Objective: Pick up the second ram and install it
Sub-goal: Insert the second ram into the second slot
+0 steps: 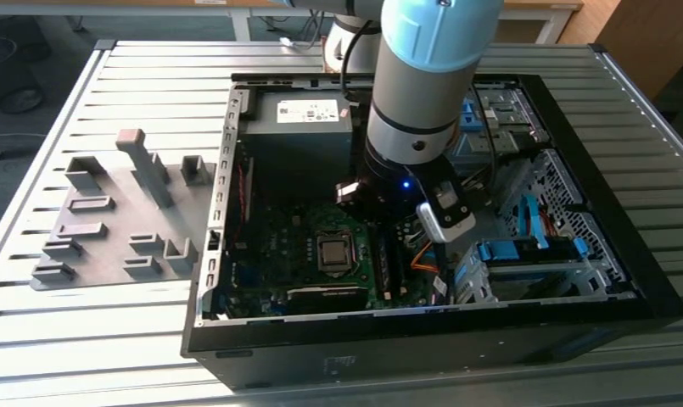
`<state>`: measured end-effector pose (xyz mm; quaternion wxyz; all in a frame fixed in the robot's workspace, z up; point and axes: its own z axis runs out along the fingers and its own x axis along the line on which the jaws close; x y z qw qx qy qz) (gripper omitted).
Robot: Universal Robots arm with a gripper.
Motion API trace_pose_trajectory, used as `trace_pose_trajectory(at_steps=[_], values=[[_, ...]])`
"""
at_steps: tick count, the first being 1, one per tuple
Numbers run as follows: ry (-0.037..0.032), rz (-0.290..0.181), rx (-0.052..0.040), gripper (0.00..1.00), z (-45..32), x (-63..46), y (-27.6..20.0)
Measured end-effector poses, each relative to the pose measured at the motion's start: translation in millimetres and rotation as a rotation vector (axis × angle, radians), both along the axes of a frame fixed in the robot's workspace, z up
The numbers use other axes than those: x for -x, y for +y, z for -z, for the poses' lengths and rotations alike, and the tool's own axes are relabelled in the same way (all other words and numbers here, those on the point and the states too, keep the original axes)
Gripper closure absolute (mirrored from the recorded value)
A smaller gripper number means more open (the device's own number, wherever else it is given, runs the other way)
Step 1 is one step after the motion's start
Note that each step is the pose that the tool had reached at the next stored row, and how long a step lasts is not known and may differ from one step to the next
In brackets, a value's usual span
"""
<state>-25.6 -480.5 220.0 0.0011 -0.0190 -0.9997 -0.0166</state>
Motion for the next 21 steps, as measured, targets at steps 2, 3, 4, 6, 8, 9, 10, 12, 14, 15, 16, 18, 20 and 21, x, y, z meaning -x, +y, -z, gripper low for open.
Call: trace_pose_trajectory(at_steps=[2, 3, 4, 6, 8, 9, 10, 12, 14, 15, 16, 18, 20, 21], values=[[0.0001, 0.002, 0.0005, 0.86, 0.4, 0.0, 0.3], [0.0001, 0.002, 0.0007, 0.86, 0.5, 0.0, 0.2], [0.0001, 0.002, 0.0006, 0.86, 0.9, 0.0, 0.3], [0.0000, 0.003, 0.0005, 0.86, 1.9, 0.0, 0.3], [0.0000, 0.005, 0.0005, 0.86, 2.9, 0.0, 0.3], [0.0000, 0.005, 0.0005, 0.86, 3.3, 0.0, 0.3], [0.0000, 0.005, 0.0006, 0.86, 3.6, 0.0, 0.3], [0.0000, 0.006, 0.0005, 0.86, 4.2, 0.0, 0.3], [0.0001, 0.006, 0.0003, 0.86, 4.6, 0.0, 0.3], [0.0001, 0.006, 0.0000, 0.86, 4.8, 0.0, 0.3], [0.0002, 0.006, -0.0004, 0.86, 5.1, 0.1, 0.2], [0.0002, 0.006, -0.0014, 0.86, 5.6, 0.1, 0.2], [0.0001, 0.006, -0.0031, 0.86, 5.8, 0.0, 0.3], [0.0000, 0.006, -0.0038, 0.86, 5.8, 0.1, 0.3]])
